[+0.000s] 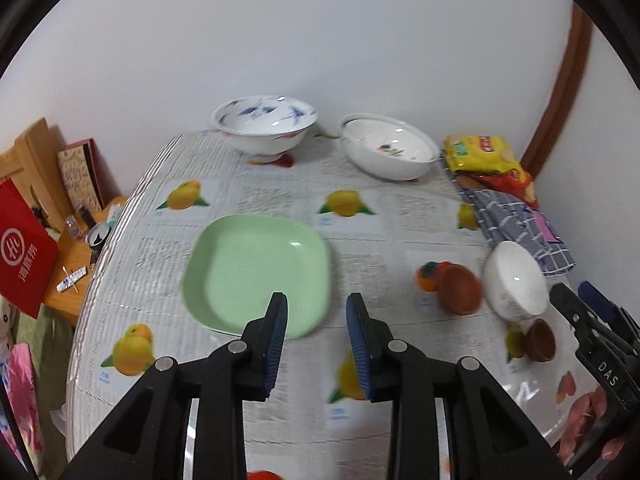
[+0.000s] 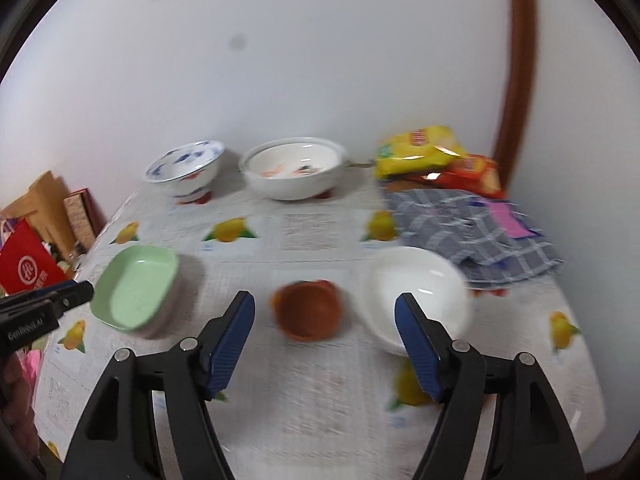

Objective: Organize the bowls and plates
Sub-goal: 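Move both grippers toward the two small brown clay bowls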

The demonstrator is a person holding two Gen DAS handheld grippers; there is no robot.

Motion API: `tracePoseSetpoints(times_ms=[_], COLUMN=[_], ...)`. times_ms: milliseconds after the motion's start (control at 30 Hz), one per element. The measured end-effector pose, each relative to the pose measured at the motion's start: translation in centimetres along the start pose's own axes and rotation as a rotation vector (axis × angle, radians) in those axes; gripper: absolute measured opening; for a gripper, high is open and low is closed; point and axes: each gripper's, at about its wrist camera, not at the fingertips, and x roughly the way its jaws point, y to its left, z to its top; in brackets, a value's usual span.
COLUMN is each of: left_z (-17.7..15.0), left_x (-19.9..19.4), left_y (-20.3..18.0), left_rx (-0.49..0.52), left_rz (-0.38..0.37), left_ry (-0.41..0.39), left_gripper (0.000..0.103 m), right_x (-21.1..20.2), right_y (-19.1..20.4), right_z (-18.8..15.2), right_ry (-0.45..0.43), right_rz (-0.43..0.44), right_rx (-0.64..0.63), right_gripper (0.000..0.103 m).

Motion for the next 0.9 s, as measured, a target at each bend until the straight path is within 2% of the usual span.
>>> tracePoseSetpoints(times_ms=[200, 400, 500, 700, 900], left_z=[-0.6, -1.4, -1.6, -1.8, -2.3], left_x=[-0.4, 0.9, 1.9, 2.4, 1.6], left_y=[-5.7, -10.7, -12.4, -14.6, -15.0], left_rx=[0.013, 0.009, 0.004, 0.007, 0.030], left_rz=[0.002, 0.027, 0.012, 0.000, -0.018], left_ry=[-0.010, -0.003, 0.018, 0.032, 0.025], left_gripper=[0.029, 0.029, 0.029, 0.029, 0.029], right_x=[-1.7, -1.1, 0.2, 1.5, 0.6], right_y=[-6.7, -11.3, -13.5, -16.2, -16.4], right_z=[-0.7, -1.3, -1.4, -2.1, -3.1], right_ry=[-0.002, 0.035, 0.074, 0.123, 0.117], right_rz=[-0.030, -0.035, -0.023, -0.027, -0.049], right_rx=[0.056, 0.044, 0.048, 0.068, 0.059], right_gripper=[0.072, 0.072, 0.072, 0.072, 0.072])
